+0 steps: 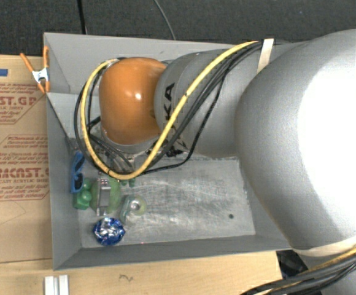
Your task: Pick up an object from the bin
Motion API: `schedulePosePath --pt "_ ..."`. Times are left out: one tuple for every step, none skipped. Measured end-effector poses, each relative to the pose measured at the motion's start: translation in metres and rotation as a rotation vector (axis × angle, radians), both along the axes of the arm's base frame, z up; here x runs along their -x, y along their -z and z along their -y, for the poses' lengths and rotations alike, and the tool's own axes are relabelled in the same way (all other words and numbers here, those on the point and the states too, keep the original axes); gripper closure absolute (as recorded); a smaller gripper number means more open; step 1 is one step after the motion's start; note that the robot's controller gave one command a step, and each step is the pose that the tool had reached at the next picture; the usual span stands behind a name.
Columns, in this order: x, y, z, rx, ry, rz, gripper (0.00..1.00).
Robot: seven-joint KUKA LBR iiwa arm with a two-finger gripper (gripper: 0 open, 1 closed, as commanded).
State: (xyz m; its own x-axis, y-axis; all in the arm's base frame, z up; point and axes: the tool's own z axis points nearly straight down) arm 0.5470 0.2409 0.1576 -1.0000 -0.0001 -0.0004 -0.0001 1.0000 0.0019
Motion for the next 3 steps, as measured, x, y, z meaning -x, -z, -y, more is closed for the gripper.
schedulePosePath --pt "0.015 0.086 0.005 0.001 -0.314 0.006 0.00" --pt "0.017 0.083 0.004 0.002 -0.317 -0.007 1.00" --pt "0.028 -0.065 0.021 0.001 -0.671 0.009 1.00"
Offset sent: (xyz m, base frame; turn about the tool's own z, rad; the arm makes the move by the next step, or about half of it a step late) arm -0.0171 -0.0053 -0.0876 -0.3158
